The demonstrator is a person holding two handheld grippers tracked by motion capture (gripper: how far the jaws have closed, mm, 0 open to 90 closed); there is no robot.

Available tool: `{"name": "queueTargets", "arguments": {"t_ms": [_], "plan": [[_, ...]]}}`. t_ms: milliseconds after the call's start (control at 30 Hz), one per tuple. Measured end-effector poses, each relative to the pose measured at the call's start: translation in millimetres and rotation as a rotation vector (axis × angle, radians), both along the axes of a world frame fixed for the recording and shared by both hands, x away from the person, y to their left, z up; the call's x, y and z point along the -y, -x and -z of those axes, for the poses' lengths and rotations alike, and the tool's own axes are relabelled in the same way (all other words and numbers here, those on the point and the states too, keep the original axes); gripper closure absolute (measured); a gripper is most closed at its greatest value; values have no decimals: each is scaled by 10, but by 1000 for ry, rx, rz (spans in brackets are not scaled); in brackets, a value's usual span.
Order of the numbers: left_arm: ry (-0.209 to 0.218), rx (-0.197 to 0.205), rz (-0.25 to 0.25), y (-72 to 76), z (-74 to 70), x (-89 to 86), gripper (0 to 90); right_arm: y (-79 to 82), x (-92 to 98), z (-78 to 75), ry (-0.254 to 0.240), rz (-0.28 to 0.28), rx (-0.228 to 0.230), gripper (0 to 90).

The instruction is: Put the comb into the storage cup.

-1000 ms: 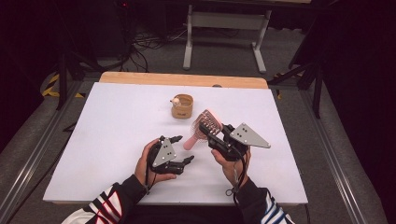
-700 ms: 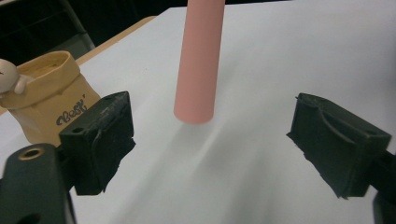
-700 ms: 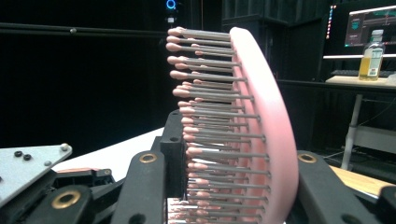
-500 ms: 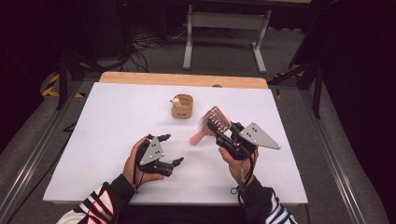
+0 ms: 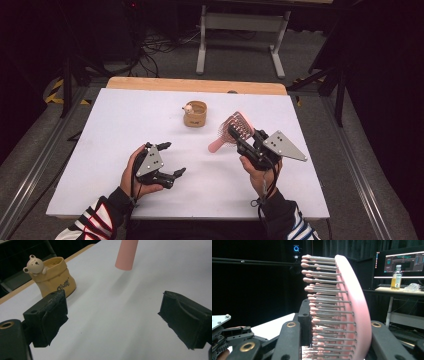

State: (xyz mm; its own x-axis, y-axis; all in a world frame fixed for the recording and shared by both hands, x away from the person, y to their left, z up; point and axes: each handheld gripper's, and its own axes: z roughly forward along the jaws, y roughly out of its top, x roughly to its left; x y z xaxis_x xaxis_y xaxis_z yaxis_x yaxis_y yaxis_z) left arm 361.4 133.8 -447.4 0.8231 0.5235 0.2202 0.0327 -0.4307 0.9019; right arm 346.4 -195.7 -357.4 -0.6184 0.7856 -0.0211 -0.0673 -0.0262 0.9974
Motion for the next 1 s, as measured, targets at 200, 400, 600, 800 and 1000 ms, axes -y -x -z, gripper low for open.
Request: {"name": "queueTargets", "arguments": {"t_ms": [200,400,600,800,1000], "plan": [[1,9,-19,23,-20,-74,96,0,16,-13,-6,7,1,636],[19,11,-22,50,-31,-206,95,1,32,-28,-4,10,11,636],[22,21,-42,90,-13,-329,104,-21,66,-34,-6,27,15,635],[24,12,-66,107,13,-464,101,-51,82,-57,-6,37,27,635],[37,3,-80,154,29,-588,96,-105,93,-90,-20,54,41,636]]}}
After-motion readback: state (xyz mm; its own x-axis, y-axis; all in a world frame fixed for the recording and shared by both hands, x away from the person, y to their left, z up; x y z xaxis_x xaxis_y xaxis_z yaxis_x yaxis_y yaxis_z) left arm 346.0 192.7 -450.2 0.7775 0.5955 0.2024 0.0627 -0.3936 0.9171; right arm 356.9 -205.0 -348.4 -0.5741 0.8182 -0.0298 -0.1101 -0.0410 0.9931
